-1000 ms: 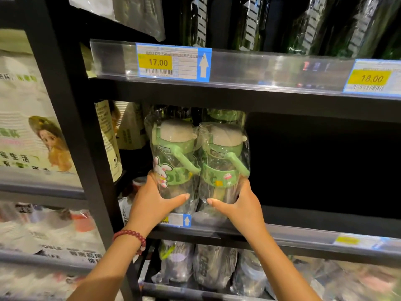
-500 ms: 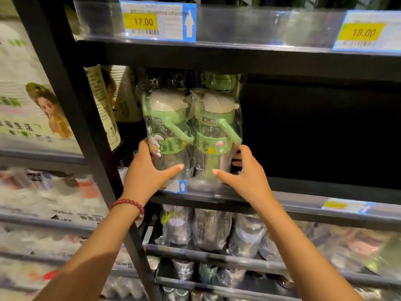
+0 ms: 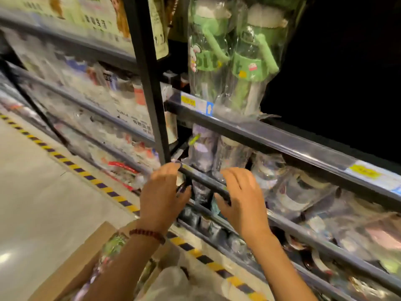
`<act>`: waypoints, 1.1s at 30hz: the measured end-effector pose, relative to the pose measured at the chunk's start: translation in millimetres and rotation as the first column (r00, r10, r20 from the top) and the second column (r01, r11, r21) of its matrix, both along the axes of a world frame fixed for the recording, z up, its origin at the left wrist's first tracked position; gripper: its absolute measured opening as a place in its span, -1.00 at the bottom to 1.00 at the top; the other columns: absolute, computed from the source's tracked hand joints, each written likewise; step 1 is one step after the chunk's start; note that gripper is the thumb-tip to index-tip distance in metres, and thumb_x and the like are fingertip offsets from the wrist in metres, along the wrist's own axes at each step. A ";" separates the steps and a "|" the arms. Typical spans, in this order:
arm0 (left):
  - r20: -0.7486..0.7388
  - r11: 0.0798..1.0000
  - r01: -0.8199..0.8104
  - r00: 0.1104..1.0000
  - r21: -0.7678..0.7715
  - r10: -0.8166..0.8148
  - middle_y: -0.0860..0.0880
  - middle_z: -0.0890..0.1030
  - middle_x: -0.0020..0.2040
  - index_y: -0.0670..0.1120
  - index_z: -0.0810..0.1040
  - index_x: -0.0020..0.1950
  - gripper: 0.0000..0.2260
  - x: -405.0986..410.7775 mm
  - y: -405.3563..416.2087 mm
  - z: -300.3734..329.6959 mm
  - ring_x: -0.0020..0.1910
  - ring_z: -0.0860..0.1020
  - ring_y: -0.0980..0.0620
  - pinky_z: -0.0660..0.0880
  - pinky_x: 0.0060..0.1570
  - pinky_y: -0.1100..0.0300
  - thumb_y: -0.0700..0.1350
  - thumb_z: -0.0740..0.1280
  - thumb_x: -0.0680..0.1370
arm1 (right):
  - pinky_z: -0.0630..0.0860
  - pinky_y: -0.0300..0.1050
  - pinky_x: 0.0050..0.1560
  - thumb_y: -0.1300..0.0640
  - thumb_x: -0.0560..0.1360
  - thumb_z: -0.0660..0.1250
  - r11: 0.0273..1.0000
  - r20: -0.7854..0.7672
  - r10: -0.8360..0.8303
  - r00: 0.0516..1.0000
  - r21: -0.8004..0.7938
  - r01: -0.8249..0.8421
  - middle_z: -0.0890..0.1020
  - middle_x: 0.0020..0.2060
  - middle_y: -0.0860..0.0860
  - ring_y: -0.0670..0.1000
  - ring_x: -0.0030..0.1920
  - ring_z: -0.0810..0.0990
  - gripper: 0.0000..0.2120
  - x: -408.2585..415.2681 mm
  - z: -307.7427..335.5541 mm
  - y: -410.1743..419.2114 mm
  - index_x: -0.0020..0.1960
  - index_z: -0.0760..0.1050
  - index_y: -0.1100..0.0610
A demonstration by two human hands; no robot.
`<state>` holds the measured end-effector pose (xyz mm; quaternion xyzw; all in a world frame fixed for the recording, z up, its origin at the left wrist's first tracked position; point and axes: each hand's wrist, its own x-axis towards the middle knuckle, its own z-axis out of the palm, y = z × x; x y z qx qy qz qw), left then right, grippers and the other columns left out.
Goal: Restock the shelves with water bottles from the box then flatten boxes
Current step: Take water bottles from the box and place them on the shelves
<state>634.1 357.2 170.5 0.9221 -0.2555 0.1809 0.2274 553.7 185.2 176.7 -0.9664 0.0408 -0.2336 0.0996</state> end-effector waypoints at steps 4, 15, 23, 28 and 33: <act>-0.117 0.995 -0.090 0.989 0.034 0.094 -0.12 0.61 -0.01 -0.13 0.50 0.13 -0.51 -84.4 19.7 -47.7 -0.10 0.59 -0.14 0.55 -0.22 0.10 -0.07 0.57 0.28 | 0.61 0.09 -0.06 0.15 0.22 0.58 0.991 -0.104 0.121 0.987 0.073 -0.114 0.61 -0.01 0.12 0.19 0.04 0.60 -0.55 -48.0 -46.2 15.4 0.06 0.56 0.22; -0.385 0.866 -0.457 0.777 0.202 0.499 -0.08 0.61 0.06 -0.09 0.57 0.10 -0.55 -243.7 99.8 -99.0 -0.08 0.61 -0.11 0.55 -0.22 0.10 0.08 0.50 0.30 | 0.58 -0.04 0.00 0.04 0.13 0.60 0.812 -0.234 0.582 0.779 0.118 -0.571 0.61 0.03 0.06 0.07 0.09 0.45 -0.36 -142.2 -108.1 103.3 0.15 0.48 0.14; -0.424 0.699 -0.675 0.576 0.235 0.699 -0.06 0.62 -0.03 -0.12 0.59 0.03 -0.58 -273.3 165.4 -93.4 -0.11 0.61 -0.08 0.55 -0.20 0.11 0.06 0.51 0.27 | 0.57 0.06 0.05 0.03 0.18 0.58 0.604 -0.285 0.782 0.554 0.131 -0.786 0.61 0.02 0.09 0.16 0.05 0.59 -0.37 -126.7 -119.1 184.4 0.17 0.42 0.14; -0.468 0.607 -0.745 0.448 0.276 0.762 -0.07 0.62 -0.04 -0.12 0.57 0.03 -0.60 -278.3 232.5 -104.7 -0.14 0.61 -0.09 0.56 -0.24 0.13 0.06 0.48 0.29 | 0.60 0.11 -0.06 0.04 0.19 0.60 0.543 -0.383 0.807 0.450 0.181 -0.820 0.62 0.01 0.07 0.17 0.07 0.60 -0.40 -103.6 -132.7 254.8 0.14 0.43 0.09; -0.546 0.561 -0.775 0.348 0.290 0.762 -0.06 0.63 -0.03 -0.12 0.59 0.01 -0.59 -259.1 305.4 -123.5 -0.13 0.61 -0.08 0.58 -0.21 0.12 0.13 0.32 0.32 | 0.61 0.04 -0.05 0.05 0.12 0.64 0.537 -0.425 0.794 0.434 0.157 -0.829 0.64 -0.05 0.07 0.14 -0.01 0.63 -0.48 -75.9 -146.6 329.3 0.03 0.59 0.14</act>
